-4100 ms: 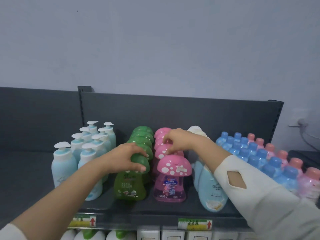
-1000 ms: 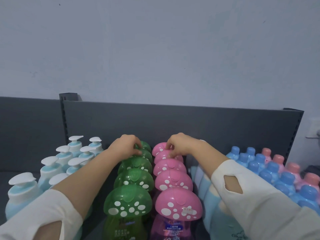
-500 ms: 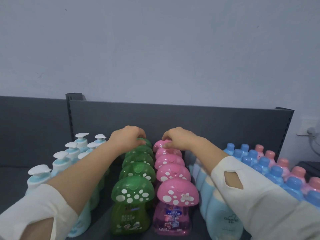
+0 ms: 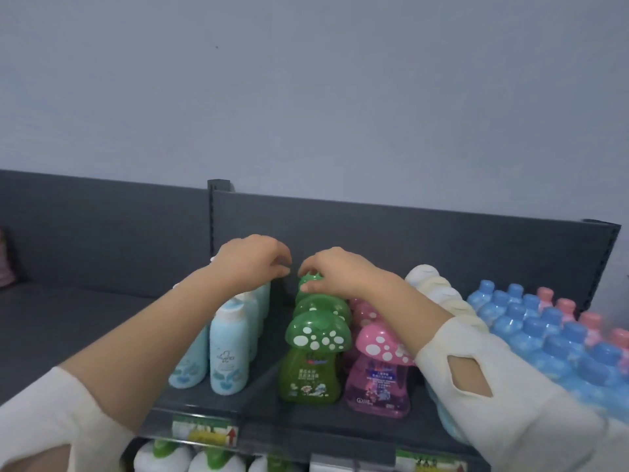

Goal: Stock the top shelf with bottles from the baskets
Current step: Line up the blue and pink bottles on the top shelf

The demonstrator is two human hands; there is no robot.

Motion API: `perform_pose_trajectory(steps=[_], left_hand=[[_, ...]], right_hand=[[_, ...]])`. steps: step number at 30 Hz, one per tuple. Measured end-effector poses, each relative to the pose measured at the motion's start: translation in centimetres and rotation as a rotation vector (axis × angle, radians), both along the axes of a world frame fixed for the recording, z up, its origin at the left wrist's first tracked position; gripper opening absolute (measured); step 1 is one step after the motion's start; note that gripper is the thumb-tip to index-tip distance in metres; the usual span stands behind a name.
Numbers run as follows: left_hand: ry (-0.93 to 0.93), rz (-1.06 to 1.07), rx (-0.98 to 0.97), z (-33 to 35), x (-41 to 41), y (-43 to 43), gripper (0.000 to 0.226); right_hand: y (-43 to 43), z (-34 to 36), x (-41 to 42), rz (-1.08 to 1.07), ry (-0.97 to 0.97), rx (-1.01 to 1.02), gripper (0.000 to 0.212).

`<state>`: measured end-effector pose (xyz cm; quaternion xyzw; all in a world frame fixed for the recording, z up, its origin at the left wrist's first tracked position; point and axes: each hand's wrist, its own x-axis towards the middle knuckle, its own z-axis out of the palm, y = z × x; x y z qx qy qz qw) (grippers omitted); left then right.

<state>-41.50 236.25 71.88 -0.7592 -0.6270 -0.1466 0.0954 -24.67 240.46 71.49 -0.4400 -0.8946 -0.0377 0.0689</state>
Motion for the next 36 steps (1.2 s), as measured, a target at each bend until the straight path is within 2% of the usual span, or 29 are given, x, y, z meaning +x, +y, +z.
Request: perform_pose_trajectory(steps=[12, 20, 23, 27, 32, 36], left_hand=[[-0.159, 0.225, 0.044, -1.9, -5.0, -7.9, 0.028], [-0.197, 0.306, 0.049, -3.5, -7.4, -9.1, 0.041], [-0.225, 0.309, -0.018, -4.2, -8.6, -8.4, 0.047], [-0.269, 0.282, -0.105, -5.0, -10.0, -6.7, 0.056], [-0.315, 0.200, -0.119, -5.8, -10.8, -4.6, 0.057], [-0.373, 0.152, -0.139, -6.6, -11.6, -3.7, 0.061]], right_hand=[[-4.0, -0.7, -3.1, 0.146, 0.065, -0.002, 0.038], [-5.2, -1.0, -5.7, 0.150, 0.085, -0.042, 0.050], [-4.8, -1.3, -7.2, 0.141, 0.079, -0.034, 0.054], [-4.2, -2.4, -9.8, 0.076, 0.064, -0.073, 0.044], [-3.9, -3.2, -11.8, 0.013, 0.048, -0.127, 0.048], [-3.9, -3.4, -12.5, -0.023, 0.068, -0.146, 0.043]])
